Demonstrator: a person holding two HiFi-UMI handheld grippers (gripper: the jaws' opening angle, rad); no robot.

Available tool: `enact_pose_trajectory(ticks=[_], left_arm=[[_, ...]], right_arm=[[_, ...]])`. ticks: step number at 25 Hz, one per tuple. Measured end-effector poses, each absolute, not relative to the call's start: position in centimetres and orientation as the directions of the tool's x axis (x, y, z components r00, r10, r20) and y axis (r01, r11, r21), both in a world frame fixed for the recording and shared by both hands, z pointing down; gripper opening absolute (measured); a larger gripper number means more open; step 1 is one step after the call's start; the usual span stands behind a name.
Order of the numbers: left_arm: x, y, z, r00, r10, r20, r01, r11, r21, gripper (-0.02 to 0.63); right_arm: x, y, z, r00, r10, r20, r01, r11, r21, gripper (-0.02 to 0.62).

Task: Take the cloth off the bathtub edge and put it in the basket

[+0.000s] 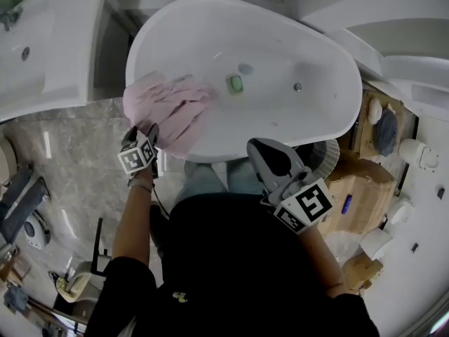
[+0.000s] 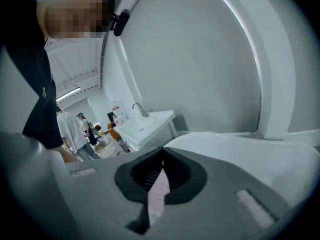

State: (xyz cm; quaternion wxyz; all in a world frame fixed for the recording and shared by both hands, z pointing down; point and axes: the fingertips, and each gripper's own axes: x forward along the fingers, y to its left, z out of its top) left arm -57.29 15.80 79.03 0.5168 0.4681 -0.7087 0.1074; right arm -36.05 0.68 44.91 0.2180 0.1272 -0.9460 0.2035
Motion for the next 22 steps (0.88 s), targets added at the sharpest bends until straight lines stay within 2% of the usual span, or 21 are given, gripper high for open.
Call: enact_pose_trajectory(ticks=[10,16,22], left_arm=[[-58.4,14.5,81.4,-0.054,-0.448,0.893,-0.812,0.540,0.222,0.337],[-58.4,14.1,82.4,-0.040,-0.416,0.908,-0.799,0.560,0.221,0.336],[-58.1,14.2,82.3,-0.051,-0.394,0.918,-0.778,0.592,0.211,0.275]], right_arm=[[-35.3,0.0,45.3,-0.854,-0.189,0.485,-0.376,0.869,-0.323,-0.003],[-35.1,-0.5,45.5,-0.846,-0.192,0.497,-0.384,0.866,-0.320,-0.003],[-35.3,-0.4,45.4,-0.850,-0.184,0.494,-0.375,0.870,-0.320,-0.003]])
